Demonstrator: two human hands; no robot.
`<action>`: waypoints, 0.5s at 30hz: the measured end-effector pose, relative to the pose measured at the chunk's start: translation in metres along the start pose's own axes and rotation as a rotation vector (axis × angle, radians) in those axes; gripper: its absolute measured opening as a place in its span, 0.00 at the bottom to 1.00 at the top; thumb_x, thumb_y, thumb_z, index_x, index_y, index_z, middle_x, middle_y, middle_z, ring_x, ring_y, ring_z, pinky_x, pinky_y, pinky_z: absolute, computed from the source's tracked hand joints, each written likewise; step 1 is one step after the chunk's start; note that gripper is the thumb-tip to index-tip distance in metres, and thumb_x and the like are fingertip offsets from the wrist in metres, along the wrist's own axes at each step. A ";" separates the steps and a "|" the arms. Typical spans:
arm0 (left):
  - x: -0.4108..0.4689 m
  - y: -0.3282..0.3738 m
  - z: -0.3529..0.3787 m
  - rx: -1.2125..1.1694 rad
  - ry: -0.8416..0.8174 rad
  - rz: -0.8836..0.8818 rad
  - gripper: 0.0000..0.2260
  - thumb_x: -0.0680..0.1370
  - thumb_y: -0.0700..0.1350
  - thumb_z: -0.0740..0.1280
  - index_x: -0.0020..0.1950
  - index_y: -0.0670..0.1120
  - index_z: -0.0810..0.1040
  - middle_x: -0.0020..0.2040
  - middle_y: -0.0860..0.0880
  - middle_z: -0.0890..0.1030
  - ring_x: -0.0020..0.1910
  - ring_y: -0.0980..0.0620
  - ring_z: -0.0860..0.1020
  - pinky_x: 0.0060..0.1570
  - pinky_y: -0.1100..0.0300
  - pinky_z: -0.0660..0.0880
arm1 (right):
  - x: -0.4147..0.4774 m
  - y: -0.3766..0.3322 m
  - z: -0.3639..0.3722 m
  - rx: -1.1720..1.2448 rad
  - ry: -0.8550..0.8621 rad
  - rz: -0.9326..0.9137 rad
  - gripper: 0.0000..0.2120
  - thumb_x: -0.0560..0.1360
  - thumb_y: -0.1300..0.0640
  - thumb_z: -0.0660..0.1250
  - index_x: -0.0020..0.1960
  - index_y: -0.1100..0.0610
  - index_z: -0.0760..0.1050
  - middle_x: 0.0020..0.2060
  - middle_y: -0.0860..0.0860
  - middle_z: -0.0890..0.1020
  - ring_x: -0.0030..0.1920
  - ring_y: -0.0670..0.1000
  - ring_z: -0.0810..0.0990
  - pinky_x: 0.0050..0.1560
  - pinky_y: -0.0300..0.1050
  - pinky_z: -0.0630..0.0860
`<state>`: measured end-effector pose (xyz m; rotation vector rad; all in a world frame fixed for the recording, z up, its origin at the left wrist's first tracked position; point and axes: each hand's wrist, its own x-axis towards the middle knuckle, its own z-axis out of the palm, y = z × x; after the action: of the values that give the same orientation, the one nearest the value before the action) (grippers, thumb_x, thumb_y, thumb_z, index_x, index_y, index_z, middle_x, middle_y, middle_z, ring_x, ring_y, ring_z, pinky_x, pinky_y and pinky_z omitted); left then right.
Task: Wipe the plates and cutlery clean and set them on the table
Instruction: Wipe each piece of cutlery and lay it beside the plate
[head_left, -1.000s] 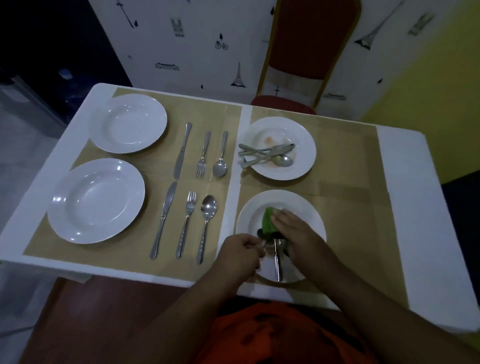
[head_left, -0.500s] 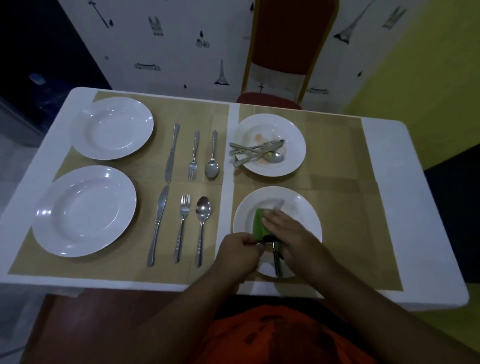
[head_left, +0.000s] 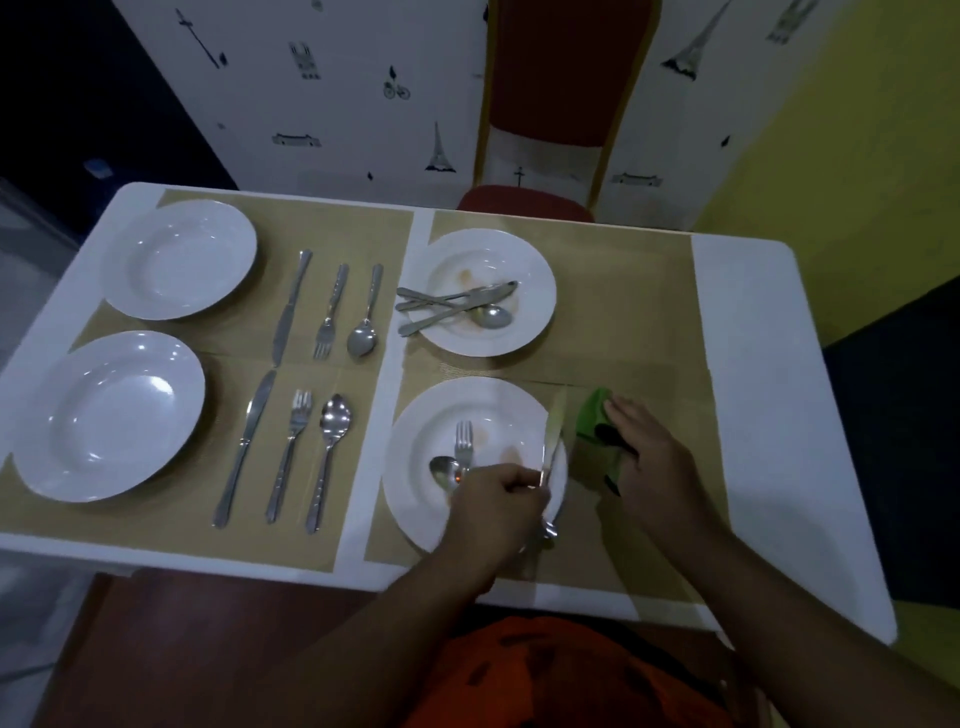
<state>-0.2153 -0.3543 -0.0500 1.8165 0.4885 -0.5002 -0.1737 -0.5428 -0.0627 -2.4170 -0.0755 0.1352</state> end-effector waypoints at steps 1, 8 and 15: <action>0.004 0.007 0.015 0.024 -0.018 0.012 0.07 0.74 0.43 0.73 0.51 0.49 0.87 0.44 0.51 0.87 0.43 0.53 0.84 0.49 0.53 0.82 | -0.003 0.011 -0.005 -0.003 0.001 0.015 0.31 0.69 0.77 0.57 0.71 0.59 0.66 0.71 0.53 0.67 0.74 0.51 0.61 0.74 0.49 0.58; 0.041 0.023 0.108 0.332 -0.029 0.061 0.07 0.75 0.42 0.73 0.52 0.45 0.86 0.49 0.48 0.86 0.46 0.53 0.81 0.45 0.66 0.73 | -0.018 0.075 -0.029 -0.024 -0.048 0.055 0.32 0.70 0.78 0.56 0.71 0.59 0.65 0.72 0.53 0.65 0.74 0.51 0.60 0.74 0.46 0.57; 0.052 0.010 0.134 0.583 0.046 0.077 0.08 0.73 0.39 0.72 0.51 0.43 0.80 0.49 0.45 0.83 0.49 0.46 0.81 0.43 0.60 0.72 | -0.021 0.109 -0.020 -0.050 -0.199 -0.006 0.30 0.73 0.74 0.54 0.73 0.57 0.62 0.74 0.52 0.61 0.75 0.48 0.54 0.72 0.37 0.48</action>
<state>-0.1794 -0.4810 -0.1082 2.3986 0.3175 -0.5886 -0.1898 -0.6400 -0.1183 -2.4465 -0.1788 0.3754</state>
